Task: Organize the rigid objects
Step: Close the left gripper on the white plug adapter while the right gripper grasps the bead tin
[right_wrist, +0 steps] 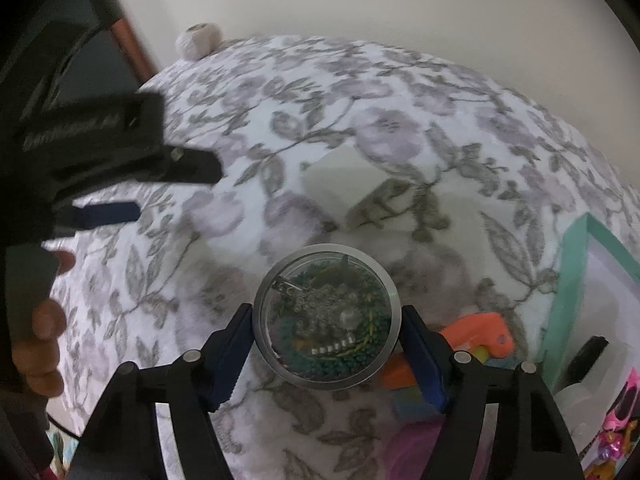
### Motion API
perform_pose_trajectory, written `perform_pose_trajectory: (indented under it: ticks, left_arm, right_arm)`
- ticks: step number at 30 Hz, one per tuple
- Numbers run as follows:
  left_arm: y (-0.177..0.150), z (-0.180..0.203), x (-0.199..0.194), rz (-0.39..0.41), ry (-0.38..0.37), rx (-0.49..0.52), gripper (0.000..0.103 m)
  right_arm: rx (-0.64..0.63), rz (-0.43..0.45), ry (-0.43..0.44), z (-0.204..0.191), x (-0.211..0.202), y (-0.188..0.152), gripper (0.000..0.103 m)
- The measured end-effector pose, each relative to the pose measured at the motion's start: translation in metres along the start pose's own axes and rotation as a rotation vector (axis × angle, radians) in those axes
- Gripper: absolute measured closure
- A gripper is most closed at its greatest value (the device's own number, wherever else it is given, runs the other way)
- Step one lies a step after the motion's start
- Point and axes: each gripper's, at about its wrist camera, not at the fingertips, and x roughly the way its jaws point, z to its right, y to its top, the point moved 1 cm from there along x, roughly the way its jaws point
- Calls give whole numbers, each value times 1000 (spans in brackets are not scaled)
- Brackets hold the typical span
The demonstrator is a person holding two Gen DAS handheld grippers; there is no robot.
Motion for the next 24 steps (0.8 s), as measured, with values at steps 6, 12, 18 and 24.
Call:
perform_pose_trajectory:
  ticks: [6, 12, 18, 24]
  left_arm:
    - [-2, 18, 7, 8, -62, 40, 2]
    - [-6, 52, 15, 44, -112, 132, 3]
    - [-7, 75, 21, 82, -127, 192, 21]
    - [-9, 91, 32, 95, -111, 250, 26]
  right_arm:
    - [95, 53, -25, 20, -4, 3, 29]
    - [145, 78, -17, 36, -11, 4, 29]
    - [192, 82, 3, 53, -17, 0, 29]
    - [196, 83, 14, 54, -16, 1, 29]
